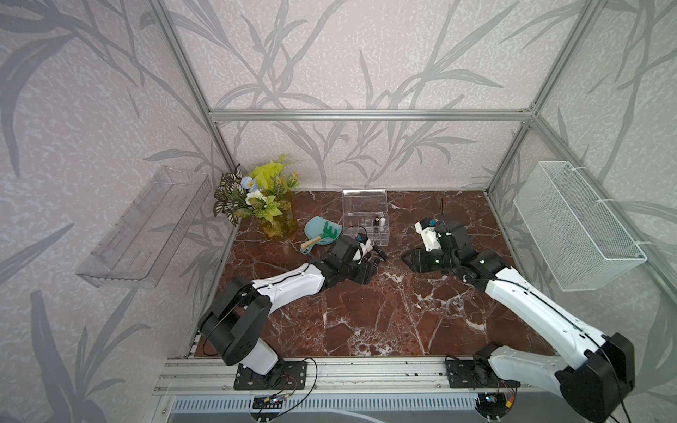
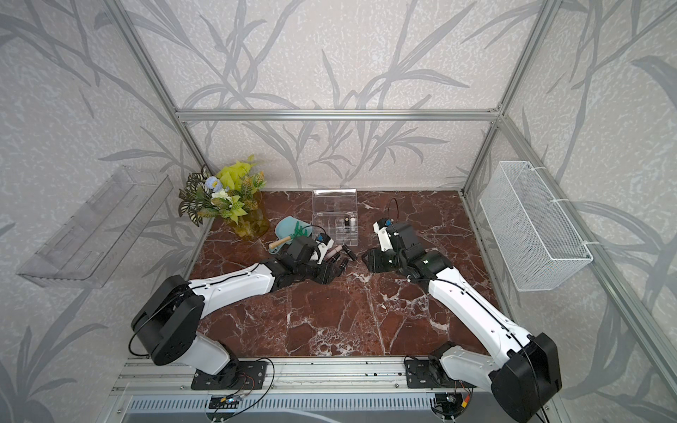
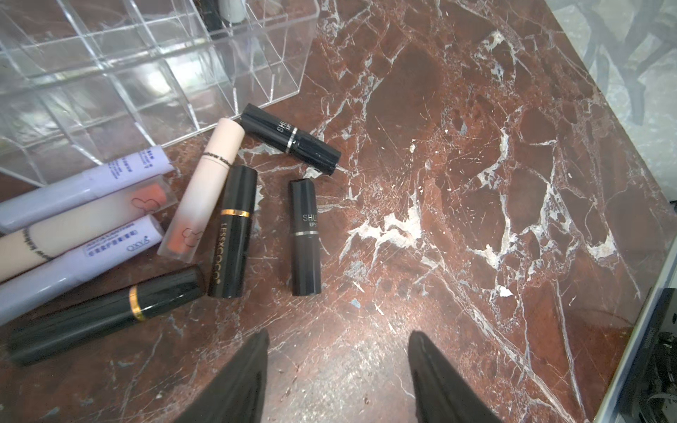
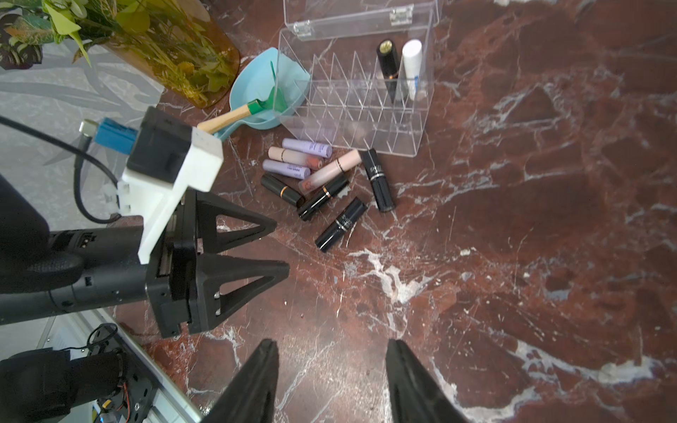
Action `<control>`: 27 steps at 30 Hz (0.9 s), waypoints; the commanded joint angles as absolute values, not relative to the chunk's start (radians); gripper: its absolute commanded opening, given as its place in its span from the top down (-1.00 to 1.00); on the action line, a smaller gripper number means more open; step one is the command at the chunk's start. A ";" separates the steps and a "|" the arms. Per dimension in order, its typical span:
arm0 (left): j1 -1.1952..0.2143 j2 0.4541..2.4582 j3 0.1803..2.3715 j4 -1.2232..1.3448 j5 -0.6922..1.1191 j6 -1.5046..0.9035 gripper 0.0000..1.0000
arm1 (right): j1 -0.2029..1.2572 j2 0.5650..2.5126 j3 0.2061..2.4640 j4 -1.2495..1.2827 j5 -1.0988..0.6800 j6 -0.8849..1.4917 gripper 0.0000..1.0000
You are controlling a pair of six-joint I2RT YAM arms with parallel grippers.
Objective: Arrange the lipsticks in the organizer
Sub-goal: Pick up the lipstick at the center of the board.
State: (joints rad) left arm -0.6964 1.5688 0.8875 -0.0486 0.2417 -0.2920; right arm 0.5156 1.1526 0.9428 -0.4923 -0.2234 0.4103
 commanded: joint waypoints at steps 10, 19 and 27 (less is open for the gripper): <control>-0.726 1.711 1.004 -0.133 0.111 -0.289 -0.17 | 0.521 1.088 0.819 -0.489 -0.266 0.468 0.00; -0.744 1.801 1.068 -0.123 0.070 -0.264 -0.10 | 0.522 1.095 0.821 -0.494 -0.253 0.451 0.02; -0.761 1.868 1.120 -0.129 0.066 -0.260 0.01 | 0.521 1.074 0.815 -0.522 -0.238 0.436 0.03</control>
State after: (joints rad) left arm -0.7498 1.8435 1.0924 -0.1127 0.0868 -0.2771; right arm 0.5163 1.1011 0.8215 -0.5007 -0.2588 0.4519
